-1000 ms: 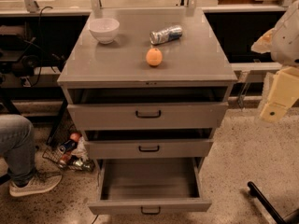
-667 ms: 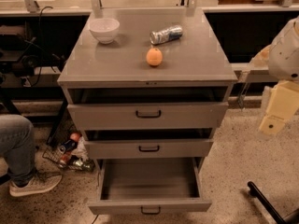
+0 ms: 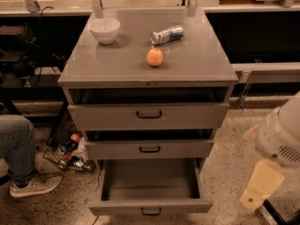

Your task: Close bottom drawer

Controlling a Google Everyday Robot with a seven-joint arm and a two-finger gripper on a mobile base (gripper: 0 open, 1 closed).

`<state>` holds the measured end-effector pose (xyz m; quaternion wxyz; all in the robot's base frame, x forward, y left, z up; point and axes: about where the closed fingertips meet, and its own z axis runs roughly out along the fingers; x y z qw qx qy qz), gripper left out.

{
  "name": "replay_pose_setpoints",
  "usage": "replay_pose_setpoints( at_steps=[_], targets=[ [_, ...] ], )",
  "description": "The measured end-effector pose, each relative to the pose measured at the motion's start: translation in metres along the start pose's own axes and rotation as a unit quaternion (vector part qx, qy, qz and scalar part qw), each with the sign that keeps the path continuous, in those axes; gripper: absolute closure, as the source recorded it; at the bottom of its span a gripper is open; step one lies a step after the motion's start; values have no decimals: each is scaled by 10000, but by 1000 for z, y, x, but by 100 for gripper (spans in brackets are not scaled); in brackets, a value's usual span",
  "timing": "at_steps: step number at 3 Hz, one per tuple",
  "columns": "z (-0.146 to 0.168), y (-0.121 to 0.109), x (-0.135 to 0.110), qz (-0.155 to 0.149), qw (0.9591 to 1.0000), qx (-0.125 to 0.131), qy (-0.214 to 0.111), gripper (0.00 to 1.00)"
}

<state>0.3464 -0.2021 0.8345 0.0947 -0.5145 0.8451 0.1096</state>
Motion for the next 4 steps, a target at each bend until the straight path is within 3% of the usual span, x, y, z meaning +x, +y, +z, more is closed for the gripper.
replay_pose_setpoints(
  at_steps=[1,2,3,4],
  targets=[
    [27,19,21,98,9993,-293,231,0],
    [27,19,21,97,9993,-293,231,0],
    [60,17,26,236,9987,-393,209,0],
    [160,23,36,549,9944,-893,149,0]
  ],
)
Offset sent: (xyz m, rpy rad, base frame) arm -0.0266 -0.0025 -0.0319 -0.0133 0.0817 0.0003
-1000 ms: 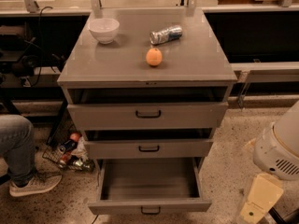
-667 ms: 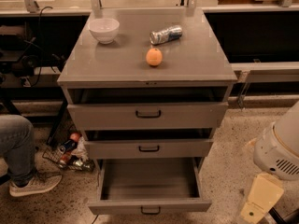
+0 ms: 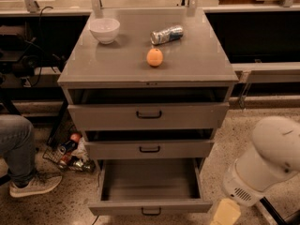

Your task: Close bottom drawer

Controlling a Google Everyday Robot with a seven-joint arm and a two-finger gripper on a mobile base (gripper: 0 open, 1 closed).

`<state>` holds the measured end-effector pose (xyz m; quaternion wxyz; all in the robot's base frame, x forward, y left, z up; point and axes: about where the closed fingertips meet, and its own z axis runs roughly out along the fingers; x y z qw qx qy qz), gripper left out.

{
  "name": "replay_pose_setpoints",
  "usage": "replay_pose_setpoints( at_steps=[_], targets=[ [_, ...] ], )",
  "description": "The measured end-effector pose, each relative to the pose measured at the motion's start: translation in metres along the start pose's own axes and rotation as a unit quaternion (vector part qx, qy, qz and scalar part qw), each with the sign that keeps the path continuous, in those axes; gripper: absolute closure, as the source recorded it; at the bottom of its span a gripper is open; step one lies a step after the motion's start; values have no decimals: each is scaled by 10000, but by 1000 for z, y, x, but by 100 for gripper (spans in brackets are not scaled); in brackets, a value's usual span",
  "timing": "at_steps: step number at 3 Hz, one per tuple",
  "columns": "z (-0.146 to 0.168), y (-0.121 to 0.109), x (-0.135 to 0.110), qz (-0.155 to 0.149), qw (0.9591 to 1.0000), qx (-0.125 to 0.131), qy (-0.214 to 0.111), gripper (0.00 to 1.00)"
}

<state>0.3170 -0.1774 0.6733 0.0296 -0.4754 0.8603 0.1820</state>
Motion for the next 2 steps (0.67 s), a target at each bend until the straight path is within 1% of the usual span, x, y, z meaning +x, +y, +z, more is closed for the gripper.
replay_pose_setpoints(
  at_steps=[1,2],
  targets=[
    [77,-10,0,238,9990,-289,-249,0],
    [91,-26,-10,300,9982,-110,-500,0]
  ],
)
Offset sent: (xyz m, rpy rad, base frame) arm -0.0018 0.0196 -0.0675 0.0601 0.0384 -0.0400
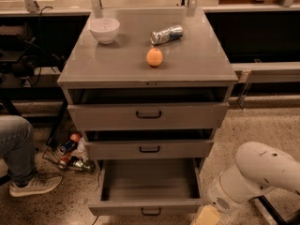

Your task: Close bottom drawer

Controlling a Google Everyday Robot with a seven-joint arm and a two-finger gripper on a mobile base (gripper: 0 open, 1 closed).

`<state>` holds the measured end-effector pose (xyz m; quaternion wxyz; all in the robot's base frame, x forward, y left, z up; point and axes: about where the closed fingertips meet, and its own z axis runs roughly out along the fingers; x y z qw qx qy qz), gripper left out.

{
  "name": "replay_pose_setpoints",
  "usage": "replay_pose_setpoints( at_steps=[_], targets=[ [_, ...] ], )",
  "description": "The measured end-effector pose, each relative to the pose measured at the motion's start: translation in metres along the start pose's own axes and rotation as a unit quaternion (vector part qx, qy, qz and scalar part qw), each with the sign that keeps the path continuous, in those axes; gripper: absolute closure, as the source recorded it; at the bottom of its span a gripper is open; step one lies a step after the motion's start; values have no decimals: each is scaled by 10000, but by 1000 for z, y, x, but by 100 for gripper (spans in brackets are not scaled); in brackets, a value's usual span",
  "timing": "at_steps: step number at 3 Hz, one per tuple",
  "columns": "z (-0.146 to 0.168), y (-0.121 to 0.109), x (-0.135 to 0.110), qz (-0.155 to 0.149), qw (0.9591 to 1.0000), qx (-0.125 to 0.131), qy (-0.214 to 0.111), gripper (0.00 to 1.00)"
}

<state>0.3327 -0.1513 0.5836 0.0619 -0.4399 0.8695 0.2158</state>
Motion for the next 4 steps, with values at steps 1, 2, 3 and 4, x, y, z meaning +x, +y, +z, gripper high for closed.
replay_pose_setpoints(
  at_steps=[1,2,3,4],
  targets=[
    [-2,0,-1,-9,10000,19,3,0],
    [20,-23,15,311,9994,110,-66,0],
    [71,-85,54,906,9950,238,-349,0],
    [119,-119,83,1276,9909,111,-402,0]
  ],
)
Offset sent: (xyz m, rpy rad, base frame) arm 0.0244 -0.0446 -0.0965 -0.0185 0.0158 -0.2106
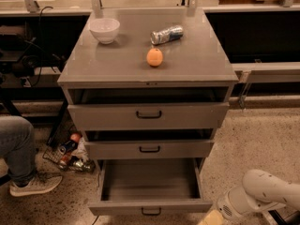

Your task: Close bottom drawer

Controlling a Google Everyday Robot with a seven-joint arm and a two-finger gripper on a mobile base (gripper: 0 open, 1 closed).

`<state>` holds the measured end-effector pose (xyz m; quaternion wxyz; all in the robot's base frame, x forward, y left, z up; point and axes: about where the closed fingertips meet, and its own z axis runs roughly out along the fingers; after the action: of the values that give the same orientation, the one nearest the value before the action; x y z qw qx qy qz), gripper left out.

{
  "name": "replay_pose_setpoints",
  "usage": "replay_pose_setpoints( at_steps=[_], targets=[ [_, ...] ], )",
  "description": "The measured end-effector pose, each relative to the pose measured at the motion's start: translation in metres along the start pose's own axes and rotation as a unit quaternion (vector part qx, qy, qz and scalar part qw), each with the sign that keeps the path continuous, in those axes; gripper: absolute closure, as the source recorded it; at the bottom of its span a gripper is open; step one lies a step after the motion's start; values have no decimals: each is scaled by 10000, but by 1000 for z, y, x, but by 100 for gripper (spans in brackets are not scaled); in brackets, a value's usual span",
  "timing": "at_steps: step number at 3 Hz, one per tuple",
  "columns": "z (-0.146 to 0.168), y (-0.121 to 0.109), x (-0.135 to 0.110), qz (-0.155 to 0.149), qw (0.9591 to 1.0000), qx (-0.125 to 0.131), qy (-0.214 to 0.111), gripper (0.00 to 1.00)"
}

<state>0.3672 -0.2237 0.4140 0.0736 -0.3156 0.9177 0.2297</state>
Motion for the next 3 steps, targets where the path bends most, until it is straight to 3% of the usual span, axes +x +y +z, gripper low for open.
replay_pose_setpoints(
  at_steps=[1,2,3],
  targets=[
    [46,-28,20,301,9994,-186,44,18],
    [93,-56,27,493,9981,-360,46,49],
    [92,-52,28,484,9981,-371,59,72]
  ],
)
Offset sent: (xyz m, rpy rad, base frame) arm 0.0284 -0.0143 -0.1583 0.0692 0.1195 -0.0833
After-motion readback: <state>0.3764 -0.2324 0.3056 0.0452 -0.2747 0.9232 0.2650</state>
